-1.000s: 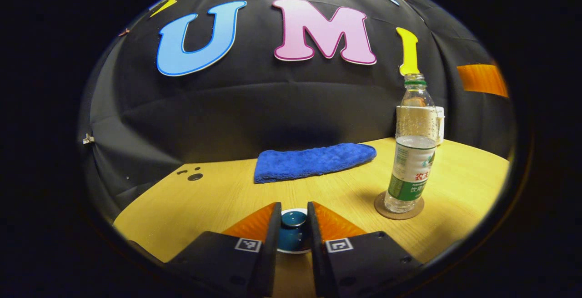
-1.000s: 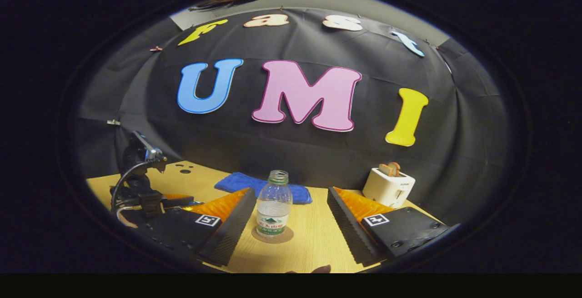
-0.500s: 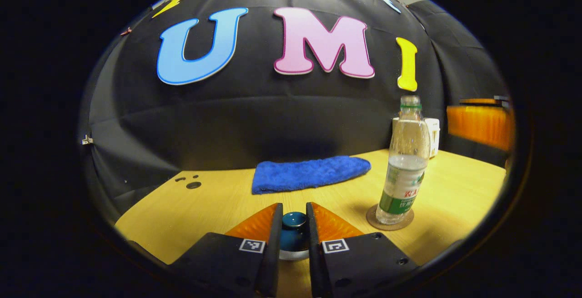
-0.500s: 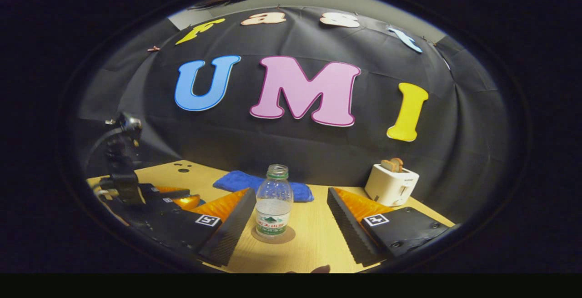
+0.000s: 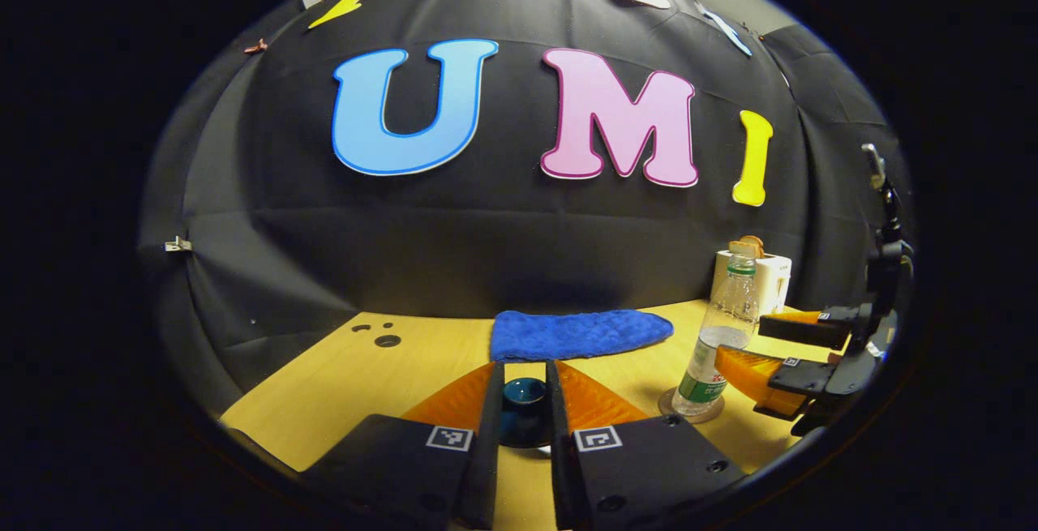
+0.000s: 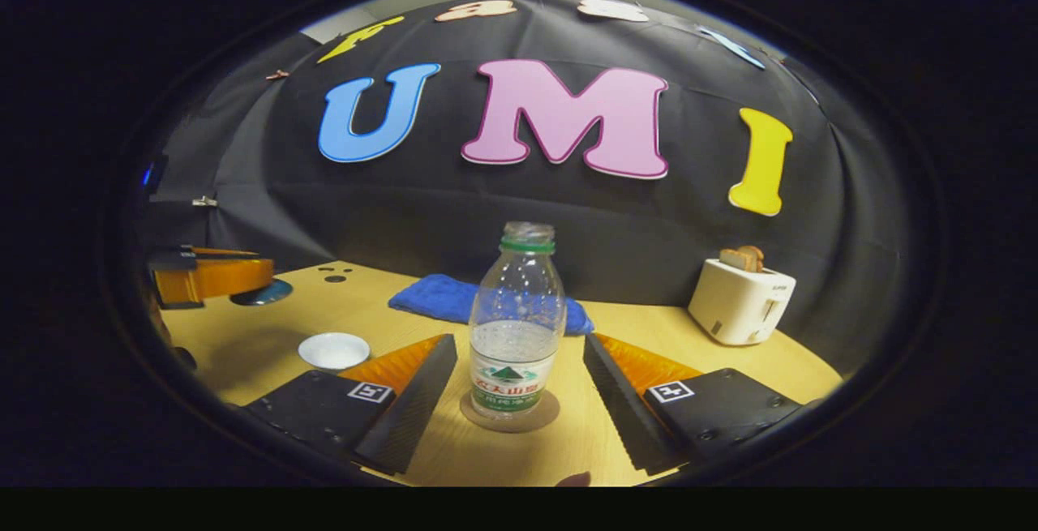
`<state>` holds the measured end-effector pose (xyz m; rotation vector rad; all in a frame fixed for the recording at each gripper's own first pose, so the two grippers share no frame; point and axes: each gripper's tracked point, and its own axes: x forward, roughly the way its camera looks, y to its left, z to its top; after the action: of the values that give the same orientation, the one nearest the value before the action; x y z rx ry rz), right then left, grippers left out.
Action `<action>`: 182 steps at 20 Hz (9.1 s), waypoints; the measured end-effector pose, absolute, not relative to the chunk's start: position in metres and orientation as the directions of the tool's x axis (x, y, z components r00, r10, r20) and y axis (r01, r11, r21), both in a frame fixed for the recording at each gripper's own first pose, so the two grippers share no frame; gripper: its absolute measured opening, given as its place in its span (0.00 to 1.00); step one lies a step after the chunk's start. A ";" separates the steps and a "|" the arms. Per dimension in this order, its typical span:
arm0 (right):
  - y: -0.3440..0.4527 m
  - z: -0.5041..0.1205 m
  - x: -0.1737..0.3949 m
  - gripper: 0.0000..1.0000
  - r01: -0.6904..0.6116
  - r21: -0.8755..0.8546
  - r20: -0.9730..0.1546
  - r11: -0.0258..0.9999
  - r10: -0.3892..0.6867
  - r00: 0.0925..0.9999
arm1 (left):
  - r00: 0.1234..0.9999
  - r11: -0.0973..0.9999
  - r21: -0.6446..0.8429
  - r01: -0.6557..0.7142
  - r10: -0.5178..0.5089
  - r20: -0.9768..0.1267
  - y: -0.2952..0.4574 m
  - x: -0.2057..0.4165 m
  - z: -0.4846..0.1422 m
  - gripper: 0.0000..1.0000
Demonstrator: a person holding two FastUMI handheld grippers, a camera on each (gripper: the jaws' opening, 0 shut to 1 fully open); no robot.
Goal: Open the teacup lid with one hand, grasp the water bottle and pour water into the teacup with the other hand; after pouring, place the water bottle on the coaster and then close the teacup lid.
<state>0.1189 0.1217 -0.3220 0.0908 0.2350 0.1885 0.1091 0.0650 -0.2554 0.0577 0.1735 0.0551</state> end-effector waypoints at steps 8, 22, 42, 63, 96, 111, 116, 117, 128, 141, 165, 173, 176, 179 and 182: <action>0.132 -0.336 0.138 0.78 -0.163 0.111 -0.257 0.980 0.187 0.948 | 0.978 0.992 0.078 -0.094 0.107 -0.177 0.092 0.090 -0.255 0.31; 0.149 -0.300 0.144 0.74 -0.250 -0.659 -0.165 0.709 0.187 0.968 | 0.973 0.984 0.079 -0.158 0.169 -0.154 0.117 0.073 -0.246 0.34; 0.191 -0.331 0.158 0.73 -0.212 -0.967 -0.172 0.144 0.246 0.954 | 0.966 0.979 0.061 -0.195 0.203 -0.163 0.139 0.057 -0.255 0.27; 0.189 -0.353 0.147 0.73 -0.141 -0.984 -0.168 -0.107 0.305 0.937 | 0.972 0.985 0.017 -0.172 0.172 -0.162 0.138 0.055 -0.259 0.31; 0.180 -0.397 0.131 0.72 0.254 -0.913 0.086 -0.318 0.459 0.884 | 0.966 0.973 -0.002 -0.230 0.228 -0.119 0.161 0.044 -0.256 0.31; 0.170 -0.429 0.127 0.73 -0.299 -0.865 -0.208 0.404 0.254 0.945 | 0.958 0.968 -0.003 -0.249 0.246 -0.146 0.161 0.040 -0.261 0.31; 0.183 -0.416 0.111 0.74 -0.390 -0.478 -0.218 0.787 0.323 0.921 | 0.963 0.974 0.002 -0.227 0.225 -0.148 0.148 0.047 -0.260 0.35; 0.184 -0.408 0.106 0.74 -0.386 -0.405 -0.199 0.829 0.333 0.922 | 0.965 0.975 0.001 -0.221 0.219 -0.148 0.145 0.048 -0.259 0.33; 0.171 -0.411 0.105 0.73 -0.326 0.155 -0.149 0.933 0.348 0.926 | 0.977 0.988 -0.013 -0.156 0.152 -0.147 0.109 0.073 -0.259 0.34; 0.169 -0.438 0.115 0.75 -0.277 0.213 -0.231 0.937 0.324 0.917 | 0.981 0.994 -0.005 -0.106 0.103 -0.165 0.079 0.098 -0.271 0.35; 0.162 -0.469 0.059 0.97 -0.255 0.290 -0.347 0.923 0.349 0.870 | 0.976 0.998 -0.028 -0.064 0.057 -0.211 0.032 0.147 -0.311 0.28; 0.140 -0.463 0.048 0.97 -0.262 0.235 -0.346 0.936 0.332 0.877 | 0.958 0.998 -0.008 -0.068 0.063 -0.280 0.026 0.162 -0.349 0.31; 0.137 -0.466 0.048 0.98 -0.249 0.230 -0.356 0.941 0.319 0.878 | 0.954 0.998 -0.010 -0.066 0.060 -0.294 0.024 0.163 -0.356 0.33; 0.138 -0.463 0.047 0.98 -0.249 0.234 -0.353 0.940 0.321 0.879 | 0.955 0.999 0.008 -0.053 0.053 -0.292 0.022 0.165 -0.355 0.37; 0.138 -0.456 0.044 0.97 -0.250 0.231 -0.347 0.940 0.319 0.882 | 0.961 0.999 0.018 -0.047 0.050 -0.271 0.019 0.164 -0.343 0.40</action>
<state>0.0439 0.1385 -0.4560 0.1820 0.3910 0.2978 0.1644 0.0192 -0.3431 0.0111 0.2747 0.0496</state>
